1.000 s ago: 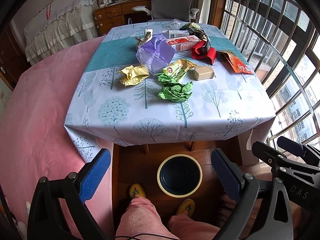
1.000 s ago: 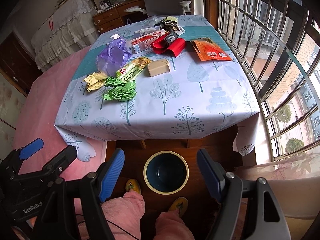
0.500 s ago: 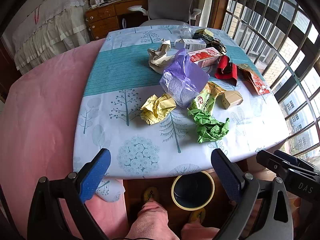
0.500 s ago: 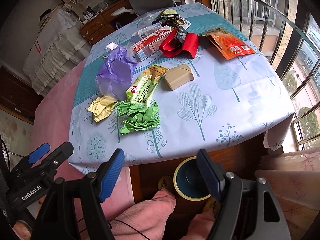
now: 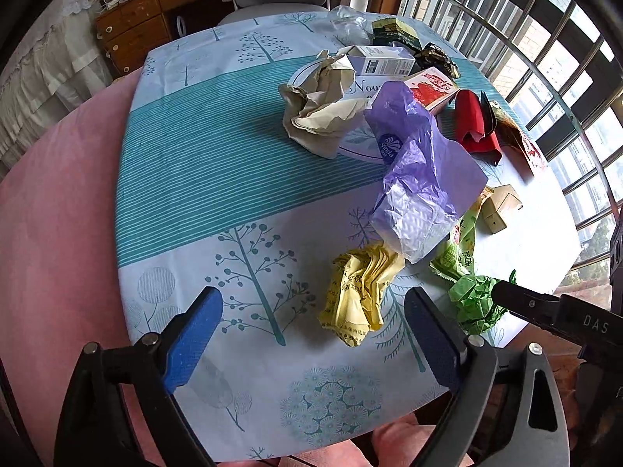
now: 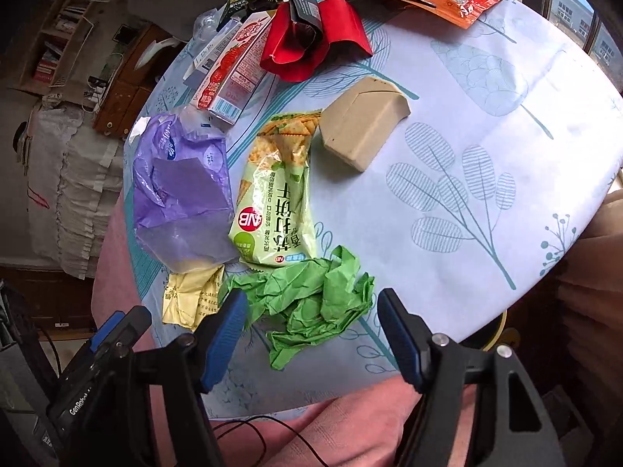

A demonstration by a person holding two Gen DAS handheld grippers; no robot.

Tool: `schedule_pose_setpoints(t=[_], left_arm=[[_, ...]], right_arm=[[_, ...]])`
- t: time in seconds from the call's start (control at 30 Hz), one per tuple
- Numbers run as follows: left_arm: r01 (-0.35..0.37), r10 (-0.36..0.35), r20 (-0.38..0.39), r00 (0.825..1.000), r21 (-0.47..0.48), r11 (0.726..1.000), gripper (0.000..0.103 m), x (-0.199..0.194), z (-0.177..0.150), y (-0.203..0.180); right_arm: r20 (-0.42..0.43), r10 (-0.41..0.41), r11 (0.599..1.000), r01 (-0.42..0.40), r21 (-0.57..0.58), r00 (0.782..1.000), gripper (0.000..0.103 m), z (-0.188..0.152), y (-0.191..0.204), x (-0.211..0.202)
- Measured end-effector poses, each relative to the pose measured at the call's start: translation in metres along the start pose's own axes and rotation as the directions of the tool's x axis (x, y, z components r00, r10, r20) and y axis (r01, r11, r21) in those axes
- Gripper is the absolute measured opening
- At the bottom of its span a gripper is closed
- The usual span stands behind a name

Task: Collect trash
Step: 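Grasp the yellow wrapper with the left tool while the right tool grasps the green wrapper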

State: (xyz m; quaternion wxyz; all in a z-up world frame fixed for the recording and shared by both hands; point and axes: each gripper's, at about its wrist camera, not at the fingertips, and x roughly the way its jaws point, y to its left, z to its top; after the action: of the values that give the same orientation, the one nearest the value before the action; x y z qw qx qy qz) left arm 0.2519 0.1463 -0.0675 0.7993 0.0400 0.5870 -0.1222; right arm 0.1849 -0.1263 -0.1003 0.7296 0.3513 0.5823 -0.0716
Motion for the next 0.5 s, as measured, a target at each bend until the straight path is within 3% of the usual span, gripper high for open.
schedule_pose_setpoints(t=[0.23,0.43,0.5], left_arm=[[0.053,-0.044,-0.082,0.996,0.122,0.991,0.089,0.034,0.009,-0.017],[0.088,-0.063,-0.158,0.985,0.156,0.984,0.061,0.061,0.008,-0.023],[0.110,-0.084,-0.181,0.980,0.138,0.984,0.043,0.068,0.008,-0.021]], right_arm=[[-0.022,-0.037,0.999,0.038,0.035,0.999,0.062,-0.005,0.004,0.021],[-0.013,-0.083,0.996,0.083,-0.011,0.996,0.056,-0.007,0.014,0.023],[-0.011,-0.091,0.996,0.090,-0.025,0.996,0.053,-0.010,0.017,0.023]])
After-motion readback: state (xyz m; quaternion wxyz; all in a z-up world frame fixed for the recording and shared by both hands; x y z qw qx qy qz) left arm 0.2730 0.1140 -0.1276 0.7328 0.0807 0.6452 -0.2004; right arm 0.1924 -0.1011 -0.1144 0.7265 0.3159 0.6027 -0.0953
